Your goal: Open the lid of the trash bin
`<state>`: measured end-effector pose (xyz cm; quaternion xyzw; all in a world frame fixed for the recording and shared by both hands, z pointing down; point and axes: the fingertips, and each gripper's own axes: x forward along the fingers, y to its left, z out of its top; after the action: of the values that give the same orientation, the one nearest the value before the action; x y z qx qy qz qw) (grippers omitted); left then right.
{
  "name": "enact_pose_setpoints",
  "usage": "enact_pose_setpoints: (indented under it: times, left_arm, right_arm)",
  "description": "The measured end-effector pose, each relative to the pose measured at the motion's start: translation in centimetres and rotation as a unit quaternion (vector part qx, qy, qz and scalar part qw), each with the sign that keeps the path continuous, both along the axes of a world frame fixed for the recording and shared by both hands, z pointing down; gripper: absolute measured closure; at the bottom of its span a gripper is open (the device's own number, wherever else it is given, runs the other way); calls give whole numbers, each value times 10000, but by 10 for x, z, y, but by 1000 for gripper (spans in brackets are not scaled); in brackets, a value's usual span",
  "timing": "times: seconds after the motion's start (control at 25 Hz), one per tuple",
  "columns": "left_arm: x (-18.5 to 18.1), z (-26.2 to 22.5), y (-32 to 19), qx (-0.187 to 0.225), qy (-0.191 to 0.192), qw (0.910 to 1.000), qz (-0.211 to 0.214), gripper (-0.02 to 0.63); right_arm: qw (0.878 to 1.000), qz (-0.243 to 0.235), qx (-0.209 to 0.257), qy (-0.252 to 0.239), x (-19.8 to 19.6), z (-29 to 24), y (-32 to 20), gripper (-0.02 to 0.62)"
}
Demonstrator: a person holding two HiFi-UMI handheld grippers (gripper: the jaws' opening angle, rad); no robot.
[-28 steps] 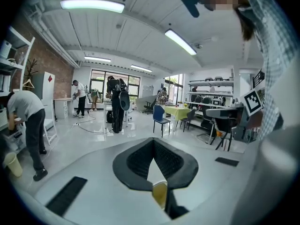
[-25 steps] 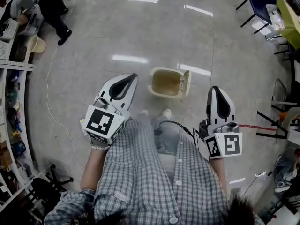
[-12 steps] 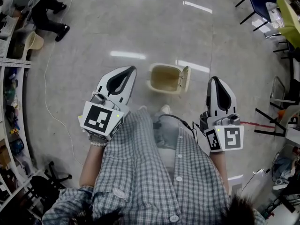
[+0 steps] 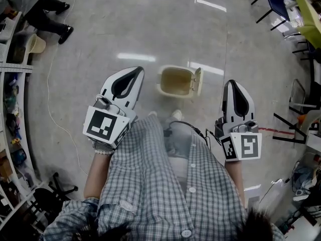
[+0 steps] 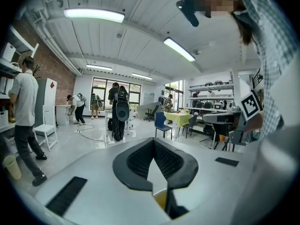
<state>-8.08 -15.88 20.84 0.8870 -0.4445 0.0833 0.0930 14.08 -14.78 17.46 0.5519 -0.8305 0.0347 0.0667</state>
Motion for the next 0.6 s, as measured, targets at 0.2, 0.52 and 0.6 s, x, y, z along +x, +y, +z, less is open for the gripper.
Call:
enact_pose_setpoints:
  times: [0.2, 0.52, 0.6]
  left_arm:
    - [-1, 1, 0, -25, 6, 10000, 20, 600]
    - [1, 0, 0, 10, -17, 10000, 40, 598]
    - [1, 2, 1, 3, -30, 10000, 46, 598]
  right_arm:
    - [10000, -23, -12, 30, -2, 1, 0, 577]
    - [10000, -40, -20, 63, -1, 2, 0, 577]
    - [10000, -44, -31, 76, -1, 4, 1, 577]
